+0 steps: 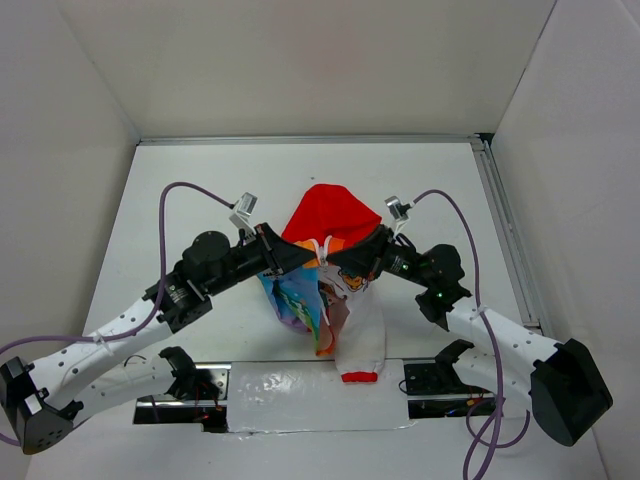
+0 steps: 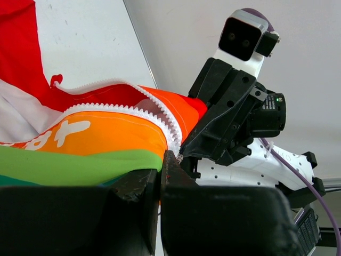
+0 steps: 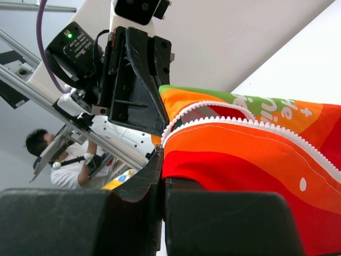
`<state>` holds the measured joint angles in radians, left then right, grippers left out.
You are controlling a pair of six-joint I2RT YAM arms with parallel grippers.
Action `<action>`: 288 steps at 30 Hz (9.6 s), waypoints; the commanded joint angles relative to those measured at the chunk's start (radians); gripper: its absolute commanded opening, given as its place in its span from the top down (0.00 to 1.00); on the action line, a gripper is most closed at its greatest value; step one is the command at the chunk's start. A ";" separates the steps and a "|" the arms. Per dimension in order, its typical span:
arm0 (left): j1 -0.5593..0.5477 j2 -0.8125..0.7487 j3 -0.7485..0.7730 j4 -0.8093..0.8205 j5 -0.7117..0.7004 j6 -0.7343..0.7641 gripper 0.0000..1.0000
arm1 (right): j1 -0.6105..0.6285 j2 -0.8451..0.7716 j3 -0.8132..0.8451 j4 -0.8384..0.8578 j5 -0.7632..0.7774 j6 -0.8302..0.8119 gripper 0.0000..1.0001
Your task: Zip up the jacket
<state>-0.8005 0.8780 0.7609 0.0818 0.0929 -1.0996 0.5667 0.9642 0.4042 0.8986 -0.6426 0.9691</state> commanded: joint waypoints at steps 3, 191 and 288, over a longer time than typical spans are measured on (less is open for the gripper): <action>0.001 -0.002 -0.002 0.062 0.059 0.003 1.00 | -0.004 0.005 0.019 0.114 0.026 0.019 1.00; -0.019 0.292 0.253 -0.491 0.038 0.202 1.00 | 0.467 0.085 0.492 -1.155 0.837 -0.635 1.00; 0.756 0.987 0.546 -0.556 -0.045 0.503 1.00 | -0.376 0.593 0.508 -1.290 0.839 -0.320 1.00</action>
<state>-0.0982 1.8885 1.2804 -0.4713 0.1417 -0.6865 0.2321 1.6127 0.8871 -0.3119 0.0566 0.6720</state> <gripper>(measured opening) 0.029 0.008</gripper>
